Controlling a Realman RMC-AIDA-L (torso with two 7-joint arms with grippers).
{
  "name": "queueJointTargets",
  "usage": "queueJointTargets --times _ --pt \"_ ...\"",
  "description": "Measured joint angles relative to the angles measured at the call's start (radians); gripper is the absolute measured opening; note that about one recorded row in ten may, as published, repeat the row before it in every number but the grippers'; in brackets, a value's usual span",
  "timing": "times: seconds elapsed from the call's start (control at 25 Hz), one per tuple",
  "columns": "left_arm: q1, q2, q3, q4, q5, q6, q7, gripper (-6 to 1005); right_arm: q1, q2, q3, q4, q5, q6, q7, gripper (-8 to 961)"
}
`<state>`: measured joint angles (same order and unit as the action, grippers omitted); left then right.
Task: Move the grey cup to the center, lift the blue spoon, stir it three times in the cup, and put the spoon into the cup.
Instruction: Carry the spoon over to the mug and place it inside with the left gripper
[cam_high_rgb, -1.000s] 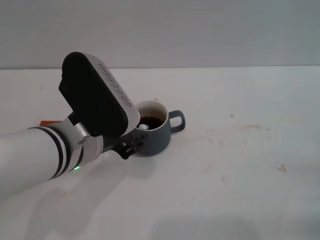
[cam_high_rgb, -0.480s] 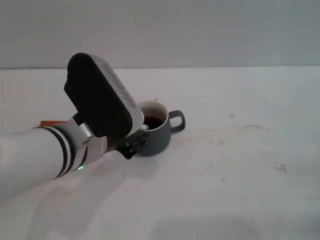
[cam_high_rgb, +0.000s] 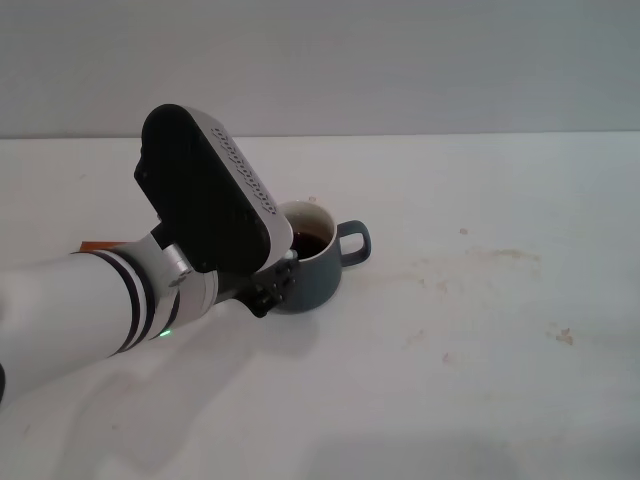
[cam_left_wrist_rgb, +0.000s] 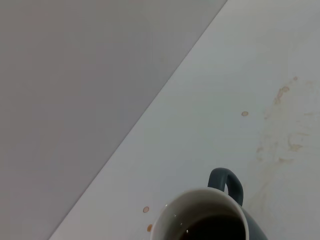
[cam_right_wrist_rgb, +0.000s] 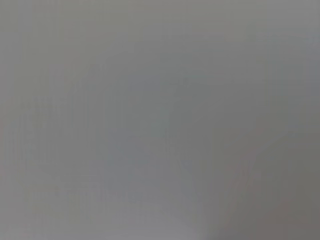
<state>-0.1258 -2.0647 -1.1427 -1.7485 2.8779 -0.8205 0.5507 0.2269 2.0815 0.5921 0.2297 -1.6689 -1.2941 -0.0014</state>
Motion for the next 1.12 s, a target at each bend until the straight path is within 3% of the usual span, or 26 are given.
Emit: queueJointTargets --times 0.12,0.68,0.88,1.12 --pt "-0.001 0.000 0.000 0.000 0.000 0.000 0.000 391 0.000 0.000 0.000 -0.001 0.000 -0.001 0.001 -2" --pt "-0.020 0.000 0.008 0.021 0.000 -0.006 0.000 380 -0.002 0.000 0.000 -0.003 0.000 -0.002 0.004 -2" --pt "-0.020 0.000 0.010 0.021 0.001 -0.004 0.000 276 -0.001 0.000 0.000 -0.003 0.000 -0.002 0.004 -2" --pt "-0.020 0.001 0.015 0.019 0.004 -0.002 0.004 254 -0.002 0.000 0.000 -0.003 0.000 -0.002 0.004 -2"
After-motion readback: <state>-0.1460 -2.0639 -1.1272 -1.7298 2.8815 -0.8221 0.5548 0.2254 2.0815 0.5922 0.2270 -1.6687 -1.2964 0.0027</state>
